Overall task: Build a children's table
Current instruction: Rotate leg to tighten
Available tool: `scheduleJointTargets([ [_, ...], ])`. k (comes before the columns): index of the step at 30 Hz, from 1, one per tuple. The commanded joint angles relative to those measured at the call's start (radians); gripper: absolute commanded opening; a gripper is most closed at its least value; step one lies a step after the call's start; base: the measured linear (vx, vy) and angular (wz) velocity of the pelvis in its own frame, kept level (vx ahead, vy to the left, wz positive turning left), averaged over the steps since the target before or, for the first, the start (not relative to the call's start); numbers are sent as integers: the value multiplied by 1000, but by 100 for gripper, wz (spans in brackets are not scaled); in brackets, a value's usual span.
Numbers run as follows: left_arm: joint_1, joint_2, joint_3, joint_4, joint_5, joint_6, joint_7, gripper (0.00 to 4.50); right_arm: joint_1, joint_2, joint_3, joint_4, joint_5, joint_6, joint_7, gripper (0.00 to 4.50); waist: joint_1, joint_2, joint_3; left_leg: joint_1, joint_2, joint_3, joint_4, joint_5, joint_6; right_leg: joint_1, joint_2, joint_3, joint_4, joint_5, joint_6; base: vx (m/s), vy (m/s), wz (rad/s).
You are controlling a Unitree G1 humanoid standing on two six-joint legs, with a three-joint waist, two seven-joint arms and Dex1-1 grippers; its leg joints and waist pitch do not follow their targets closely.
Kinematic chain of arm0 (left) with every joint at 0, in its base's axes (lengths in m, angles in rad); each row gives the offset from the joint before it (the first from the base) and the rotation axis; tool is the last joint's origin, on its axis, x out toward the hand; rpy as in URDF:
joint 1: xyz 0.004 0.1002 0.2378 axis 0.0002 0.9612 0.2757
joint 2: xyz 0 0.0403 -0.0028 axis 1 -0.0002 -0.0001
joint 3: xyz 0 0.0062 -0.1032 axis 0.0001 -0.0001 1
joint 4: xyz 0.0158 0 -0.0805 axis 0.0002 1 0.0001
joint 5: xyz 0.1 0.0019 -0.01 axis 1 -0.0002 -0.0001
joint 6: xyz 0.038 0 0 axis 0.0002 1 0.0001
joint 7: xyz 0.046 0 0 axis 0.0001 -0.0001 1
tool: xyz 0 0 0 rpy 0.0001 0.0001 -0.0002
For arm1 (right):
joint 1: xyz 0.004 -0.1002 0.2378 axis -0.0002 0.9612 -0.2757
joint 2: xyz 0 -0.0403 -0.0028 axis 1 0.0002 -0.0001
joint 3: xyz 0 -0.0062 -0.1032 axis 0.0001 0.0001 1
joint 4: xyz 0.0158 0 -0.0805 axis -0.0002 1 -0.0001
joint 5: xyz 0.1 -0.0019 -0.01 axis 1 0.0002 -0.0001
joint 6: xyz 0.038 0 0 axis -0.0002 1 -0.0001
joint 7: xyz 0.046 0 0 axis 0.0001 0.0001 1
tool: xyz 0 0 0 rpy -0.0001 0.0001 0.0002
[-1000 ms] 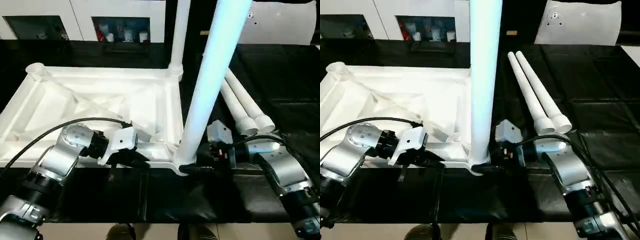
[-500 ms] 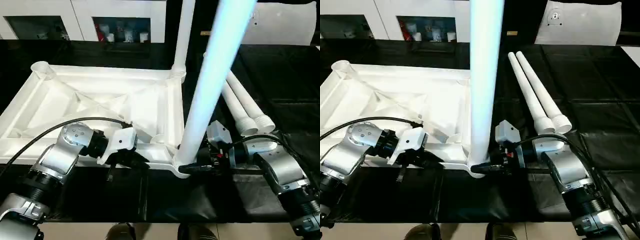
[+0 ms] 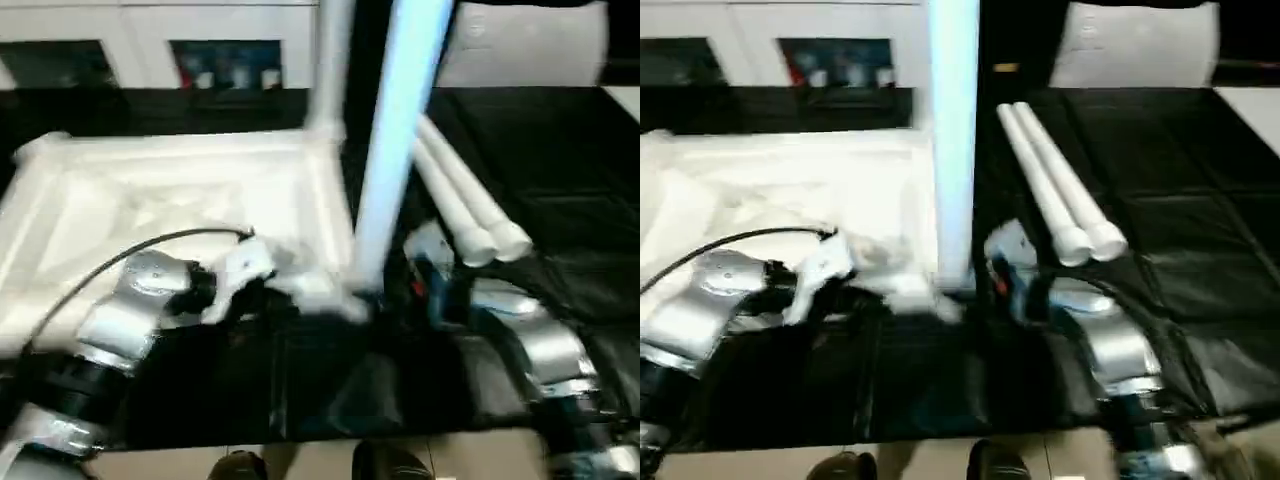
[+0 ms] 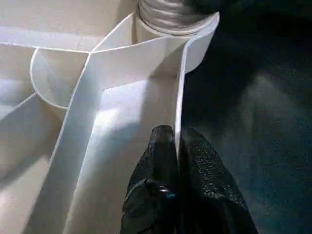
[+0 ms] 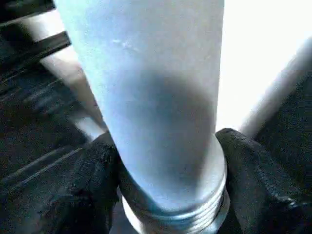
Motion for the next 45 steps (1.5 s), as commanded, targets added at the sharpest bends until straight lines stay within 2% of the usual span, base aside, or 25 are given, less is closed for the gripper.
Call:
scheduleJointTargets([
  [1,-18,-98,-3,-78,-22,63,131,0,-16,99,107,-17,7,60,-51,269,5,0,-56,5,29,-12,-76,-188,12,55,-70,46,-87,-400,-169,0,0,0],
  [2,-24,-140,9,-84,-9,99,199,0,-30,139,107,-9,-14,80,-115,268,3,0,-58,5,29,-9,-74,-177,18,57,-69,48,-84,-361,-176,0,0,0],
  [3,-24,-140,9,-84,-9,99,199,0,-30,139,107,-9,-14,80,-115,268,3,1,-58,4,28,-10,-74,-171,23,56,-68,47,-84,-347,-180,0,0,0],
  [4,-38,-217,26,-91,33,149,326,0,-58,207,105,16,-53,104,-224,268,0,2,-59,6,29,-6,-72,-160,24,54,-65,48,-83,-315,-189,0,0,0],
  [6,-41,-247,32,-100,46,177,372,0,-67,229,109,22,-76,106,-266,268,2,0,-65,3,26,-7,-69,-130,24,61,-65,47,-76,-263,-200,0,0,0],
  [8,-42,-275,36,-116,62,208,415,0,-65,249,106,19,-79,77,-284,268,4,3,-69,1,25,-5,-66,-99,42,63,-65,48,-73,-198,-203,0,0,0],
  [9,-41,-272,28,-121,65,209,408,0,-63,250,101,15,-76,69,-285,324,6,4,-71,1,25,-6,-65,-87,48,64,-63,47,-70,-172,-208,0,0,0],
  [12,-29,-242,7,-129,65,194,384,0,-52,237,78,-7,-68,51,-289,338,10,4,-74,-5,23,-5,-63,-37,85,72,-62,45,-58,-44,-233,0,0,0],
  [13,-22,-217,0,-126,65,176,362,0,-45,218,71,-17,-67,35,-276,376,10,5,-74,-3,24,-6,-64,-36,89,72,-61,44,-58,-34,-237,0,0,0],
  [15,-17,-203,-3,-128,70,170,349,0,-41,209,65,-24,-71,27,-270,387,9,5,-73,-2,23,-5,-64,-50,92,71,-62,45,-59,-41,-239,0,0,0],
  [16,-8,-181,-3,-135,73,173,328,0,-35,190,55,-33,-74,8,-260,394,9,10,-71,-2,24,-5,-65,-63,90,71,-62,45,-60,-52,-241,0,0,0],
  [18,3,-149,-2,-146,71,178,295,0,-27,157,38,-42,-68,-14,-237,408,7,4,-71,-1,26,-5,-66,-77,86,72,-62,44,-62,-69,-240,0,0,0],
  [19,5,-141,-2,-146,70,174,286,0,-25,148,35,-44,-64,-19,-228,422,7,7,-70,3,27,-4,-66,-85,85,70,-62,45,-63,-79,-240,0,0,0],
  [23,24,-50,-16,-129,51,85,177,0,-3,43,16,-63,-45,-74,-107,447,8,6,-69,0,26,-6,-66,-93,88,73,-63,45,-64,-96,-231,0,0,0],
  [24,28,-17,-24,-117,43,36,130,0,5,-2,19,-67,-40,-97,-47,447,7,3,-68,-1,27,-5,-66,-91,91,73,-63,45,-64,-95,-230,0,0,0],
  [25,29,1,-28,-110,39,13,106,0,9,-27,21,-68,-38,-110,-15,447,10,8,-69,5,28,-5,-65,-91,100,68,-62,44,-62,-86,-236,0,0,0],
  [26,29,26,-34,-101,29,-13,66,0,14,-64,24,-69,-33,-121,40,447,8,5,-68,5,28,-2,-64,-94,103,66,-60,45,-62,-82,-240,0,0,0],
  [31,24,94,-56,-59,-2,-153,-79,0,14,-165,34,-45,-14,-175,196,447,20,6,-67,8,32,-2,-65,-109,105,64,-65,46,-63,-120,-246,0,0,0],
  [33,21,102,-57,-49,-13,-170,-111,0,9,-180,37,-36,-6,-178,229,447,23,2,-68,8,31,-2,-64,-103,108,65,-65,46,-61,-110,-250,0,0,0],
  [36,11,117,-60,-25,-45,-224,-188,0,-3,-217,52,-20,13,-191,298,447,29,2,-68,7,31,-1,-63,-92,116,66,-65,46,-58,-97,-258,0,0,0],
  [39,-10,145,-81,15,-71,-276,-285,0,-21,-253,87,7,21,-222,399,447,35,0,-69,7,32,-1,-61,-91,119,65,-67,46,-57,-103,-260,0,0,0],
  [40,-15,150,-85,29,-76,-293,-309,0,-26,-259,93,15,26,-229,424,430,37,2,-67,7,32,-1,-63,-104,116,65,-67,45,-59,-130,-258,0,0,0],
  [42,-23,155,-89,44,-73,-309,-326,0,-32,-263,101,24,29,-232,444,430,39,2,-66,7,33,0,-63,-116,110,64,-66,45,-60,-149,-254,0,0,0],
  [44,-32,158,-91,62,-72,-324,-342,0,-39,-266,108,33,34,-234,470,401,39,3,-66,7,36,-2,-63,-123,98,63,-68,46,-59,-158,-252,0,0,0],
  [45,-44,161,-95,85,-65,-349,-359,0,-47,-274,122,41,40,-233,512,395,38,-1,-65,5,34,-2,-64,-130,96,63,-68,45,-61,-171,-249,0,0,0],
])
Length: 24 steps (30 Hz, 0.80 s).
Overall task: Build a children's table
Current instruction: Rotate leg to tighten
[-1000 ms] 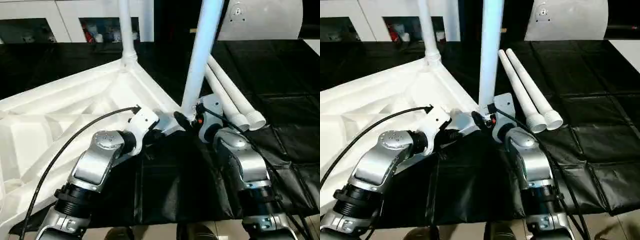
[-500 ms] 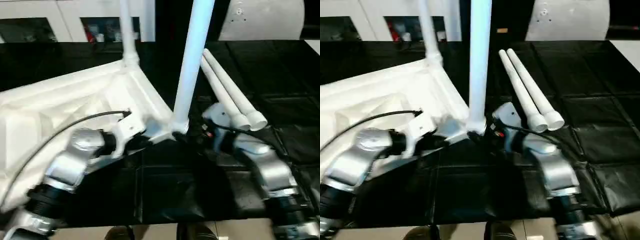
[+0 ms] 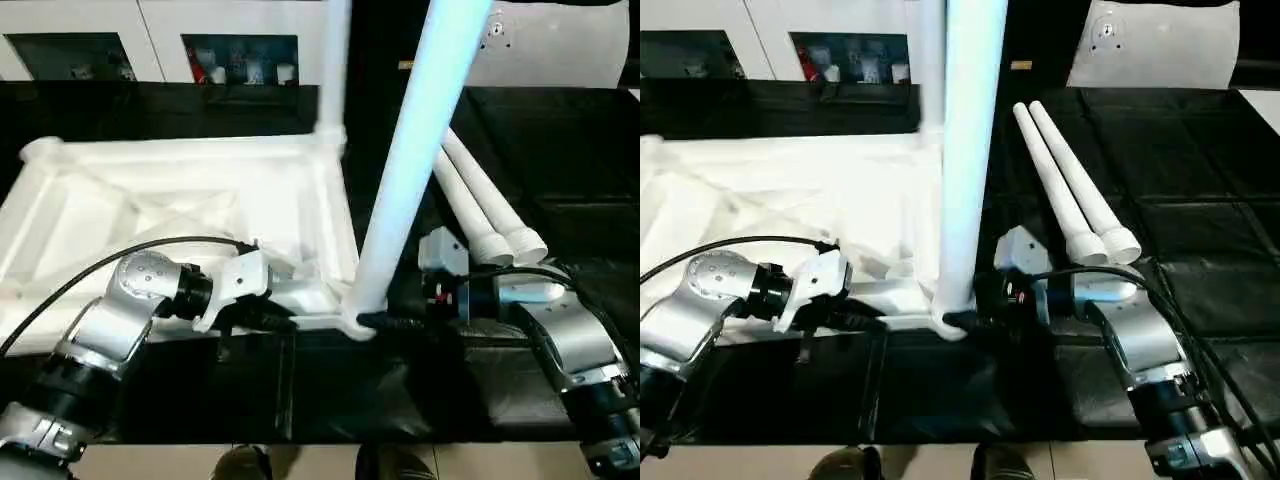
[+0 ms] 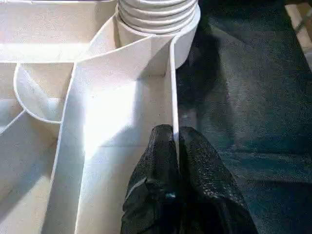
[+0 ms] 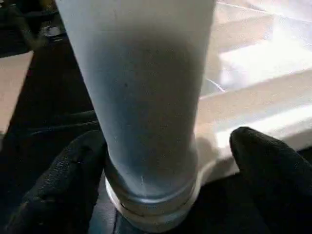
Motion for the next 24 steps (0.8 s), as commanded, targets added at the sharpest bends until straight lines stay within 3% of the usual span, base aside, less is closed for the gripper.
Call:
scheduleJointTargets([
  [1,-34,7,-25,9,-11,-56,-67,0,-19,-18,21,18,15,-8,65,395,-4,-3,-66,9,32,-2,-62,-138,88,68,-67,45,-63,-186,-244,0,0,0],
  [13,-54,1,-31,65,-17,-102,-100,0,-59,6,50,82,9,-43,109,280,-1,-5,-67,6,33,-2,-61,-123,87,68,-69,45,-60,-177,-246,0,0,0],
  [21,-56,-6,-27,71,-20,-102,-96,0,-64,20,62,94,20,-44,120,267,-2,-5,-66,6,35,-2,-63,-127,84,68,-69,46,-61,-183,-245,0,0,0],
  [24,-40,-23,-1,44,-32,-58,-37,0,-33,34,52,56,45,-15,105,267,-2,-2,-64,8,35,-2,-64,-139,80,67,-70,46,-64,-202,-242,0,0,0],
])
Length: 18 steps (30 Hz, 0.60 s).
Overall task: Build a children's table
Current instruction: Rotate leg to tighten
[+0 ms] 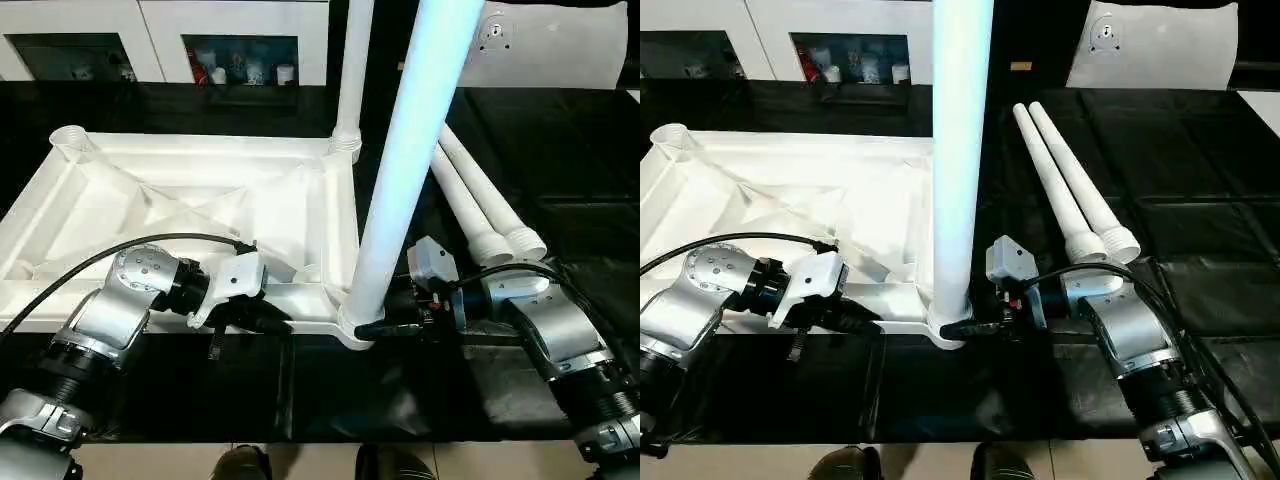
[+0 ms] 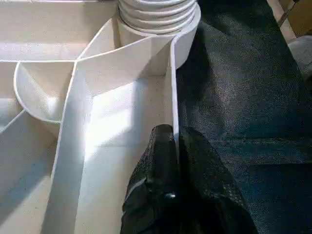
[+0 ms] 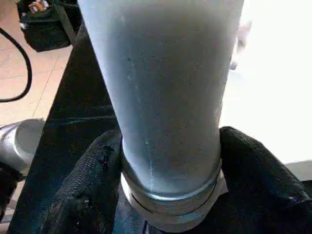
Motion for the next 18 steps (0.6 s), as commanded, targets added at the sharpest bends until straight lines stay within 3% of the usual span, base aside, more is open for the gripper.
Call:
scheduleJointTargets([
  [1,6,-37,19,-62,-24,53,74,0,35,33,-3,-68,50,38,-30,267,-1,-1,-64,8,37,-3,-65,-133,79,67,-71,47,-64,-191,-244,0,0,0],
  [5,26,-87,49,-108,9,142,231,0,80,95,-23,-120,50,88,-156,267,-4,-3,-62,7,36,-3,-66,-137,74,66,-70,48,-68,-214,-240,0,0,0],
  [8,44,-148,82,-161,9,244,354,0,108,161,-32,-145,36,124,-274,266,-13,-5,-59,3,30,-6,-70,-145,53,67,-70,46,-75,-284,-210,0,0,0],
  [10,51,-217,101,-209,31,341,468,0,107,251,-42,-130,4,147,-418,266,-26,-6,-57,1,29,-6,-70,-150,42,66,-69,45,-77,-301,-201,0,0,0],
  [11,51,-217,101,-209,31,341,468,0,107,251,-42,-130,4,147,-418,266,-26,-6,-57,1,29,-6,-70,-150,42,66,-69,45,-77,-301,-201,0,0,0],
  [12,50,-285,116,-243,50,418,565,0,95,331,-53,-109,-29,185,-556,266,-31,-11,-56,-3,24,-8,-70,-149,44,69,-69,44,-82,-326,-186,0,0,0],
  [13,49,-305,120,-254,53,442,598,0,92,355,-57,-106,-40,201,-598,266,-39,-8,-52,-3,25,-7,-73,-151,37,62,-67,44,-86,-355,-177,0,0,0],
  [14,45,-331,124,-260,60,465,635,0,86,381,-60,-99,-48,209,-637,266,-41,-14,-57,1,22,-8,-70,-150,35,64,-68,43,-88,-382,-162,0,0,0],
  [18,32,-416,117,-286,110,524,754,0,65,472,-81,-76,-81,244,-798,266,-45,-11,-58,0,23,-6,-71,-121,52,62,-63,47,-85,-308,-170,0,0,0],
])
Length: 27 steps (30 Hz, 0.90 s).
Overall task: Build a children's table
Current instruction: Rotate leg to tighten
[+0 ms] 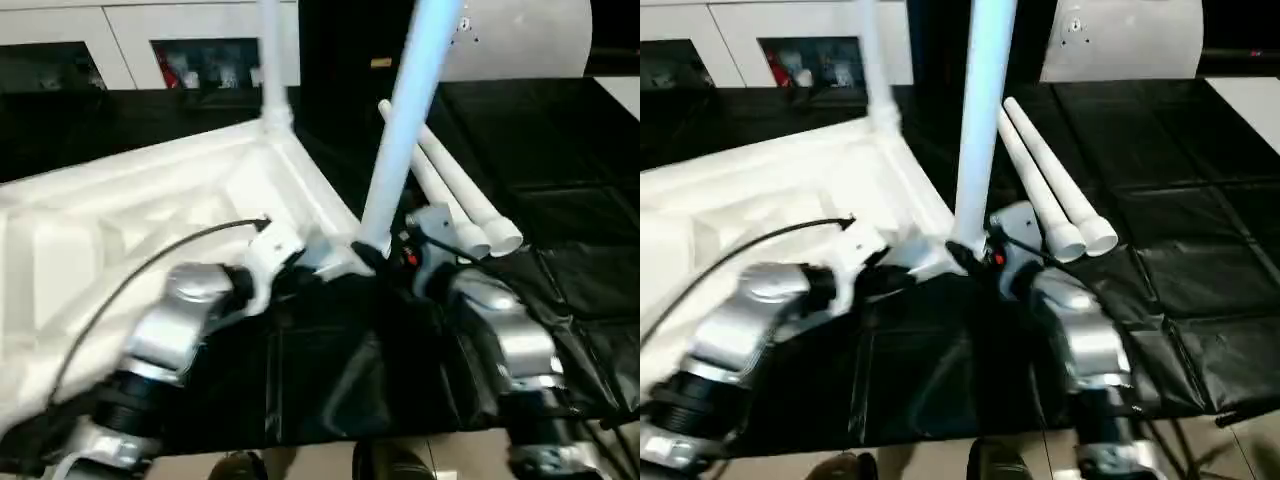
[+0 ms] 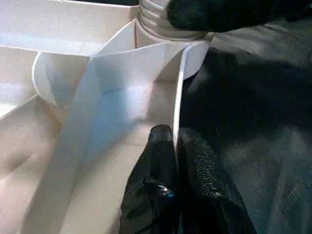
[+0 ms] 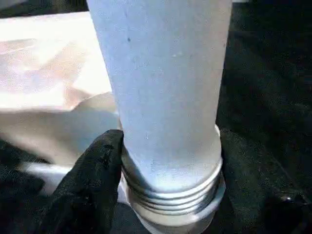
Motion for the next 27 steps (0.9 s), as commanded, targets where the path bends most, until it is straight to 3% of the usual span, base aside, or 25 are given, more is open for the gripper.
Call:
scheduleJointTargets([
  [1,-44,-91,0,-30,1,3,145,0,7,103,134,5,36,48,21,266,7,-10,-59,-2,24,-8,-63,-104,61,64,-64,45,-79,-273,-183,0,0,0],
  [4,-46,-131,-39,-56,46,28,194,0,12,139,127,5,-6,40,-60,266,5,-7,-63,0,26,-6,-61,-82,74,66,-63,45,-74,-196,-200,0,0,0],
  [7,-39,-110,-66,-56,59,6,181,0,28,127,116,-6,-28,7,-86,336,6,-1,-64,0,26,-6,-60,-71,91,69,-63,45,-69,-118,-220,0,0,0],
  [9,-33,-94,-63,-54,52,-10,164,0,34,114,109,-11,-33,-7,-89,339,6,-4,-64,-1,25,-5,-59,-75,95,69,-63,45,-70,-110,-223,0,0,0],
  [14,-19,-58,-55,-58,34,-30,107,0,38,70,93,-21,-40,-46,-73,387,3,-4,-59,1,26,-7,-63,-128,80,69,-66,44,-78,-197,-206,0,0,0],
  [15,-14,-41,-53,-56,28,-44,83,0,36,50,78,-24,-35,-64,-58,394,3,0,-63,1,26,-7,-62,-125,77,71,-66,45,-76,-192,-206,0,0,0],
  [18,-2,34,-55,-40,11,-106,-3,0,40,-55,59,-52,-3,-122,81,419,3,-2,-68,-2,26,-7,-58,-91,96,76,-64,45,-68,-113,-218,0,0,0],
  [21,5,96,-59,-17,-13,-182,-96,0,49,-142,54,-65,24,-149,207,444,4,-4,-70,-4,23,-5,-53,-61,134,81,-63,44,-60,-33,-249,0,0,0],
  [24,7,112,-62,-11,-20,-207,-122,0,51,-162,52,-68,32,-153,234,448,7,-1,-70,1,29,-4,-54,-72,138,76,-65,45,-60,-54,-261,0,0,0],
  [25,9,170,-78,12,-29,-279,-205,0,55,-226,56,-73,58,-161,333,448,11,-6,-71,3,28,-4,-53,-78,135,77,-63,42,-63,-80,-257,0,0,0],
  [27,8,235,-95,39,-42,-359,-309,0,54,-298,71,-68,78,-181,444,448,20,-1,-70,8,31,-5,-54,-103,137,73,-65,43,-65,-121,-250,0,0,0],
])
